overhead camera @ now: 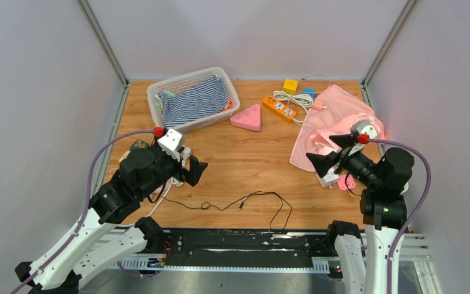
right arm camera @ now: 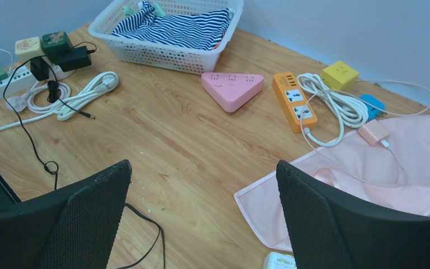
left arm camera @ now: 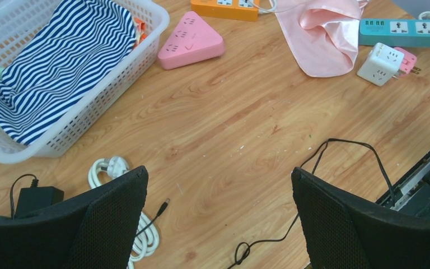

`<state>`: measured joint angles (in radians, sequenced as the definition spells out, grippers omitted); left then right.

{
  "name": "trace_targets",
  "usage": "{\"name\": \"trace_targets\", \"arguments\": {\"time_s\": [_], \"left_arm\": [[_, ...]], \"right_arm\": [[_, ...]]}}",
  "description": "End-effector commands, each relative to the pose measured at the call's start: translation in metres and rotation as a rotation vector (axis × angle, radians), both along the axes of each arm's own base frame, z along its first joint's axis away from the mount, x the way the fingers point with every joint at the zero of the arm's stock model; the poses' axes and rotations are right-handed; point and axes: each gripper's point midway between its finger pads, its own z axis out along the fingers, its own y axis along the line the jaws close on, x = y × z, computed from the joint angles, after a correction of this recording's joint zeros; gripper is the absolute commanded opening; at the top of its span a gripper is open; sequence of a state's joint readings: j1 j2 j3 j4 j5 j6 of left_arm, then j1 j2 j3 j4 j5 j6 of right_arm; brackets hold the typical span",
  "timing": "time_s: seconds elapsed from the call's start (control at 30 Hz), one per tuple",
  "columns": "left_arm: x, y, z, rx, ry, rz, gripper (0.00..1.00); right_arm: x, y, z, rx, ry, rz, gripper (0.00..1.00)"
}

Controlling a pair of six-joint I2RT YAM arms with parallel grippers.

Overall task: Pull the plug off the socket
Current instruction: Reset both arms

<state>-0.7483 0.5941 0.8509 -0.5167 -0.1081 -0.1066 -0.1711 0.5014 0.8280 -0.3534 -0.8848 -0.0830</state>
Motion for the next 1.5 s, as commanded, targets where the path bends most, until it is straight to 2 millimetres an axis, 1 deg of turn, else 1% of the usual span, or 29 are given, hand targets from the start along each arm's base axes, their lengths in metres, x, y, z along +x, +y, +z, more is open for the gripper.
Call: {"name": "trace_targets", "arguments": {"time_s": [0.0,0.5,0.9,1.47], "left_arm": [[0.003,0.002,0.0,0.006,-0.025,0.007,1.0],[0.005,0.008,-0.005,0.025,-0.029,0.033,1.0],[0.004,0.009,-0.008,0.031,-0.027,0.034,1.0],[0.005,0.011,-0.01,0.039,-0.03,0.041,1.0]], "right_arm": [[0.006,0.0,0.001,0.035,-0.002,-0.016,1.0],[0.016,-0.007,-0.003,0.077,0.03,-0.077,1.0],[0.02,-0.011,-0.005,0.086,0.042,-0.107,1.0],[0.02,-0.01,-0.007,0.09,0.053,-0.101,1.0]]}}
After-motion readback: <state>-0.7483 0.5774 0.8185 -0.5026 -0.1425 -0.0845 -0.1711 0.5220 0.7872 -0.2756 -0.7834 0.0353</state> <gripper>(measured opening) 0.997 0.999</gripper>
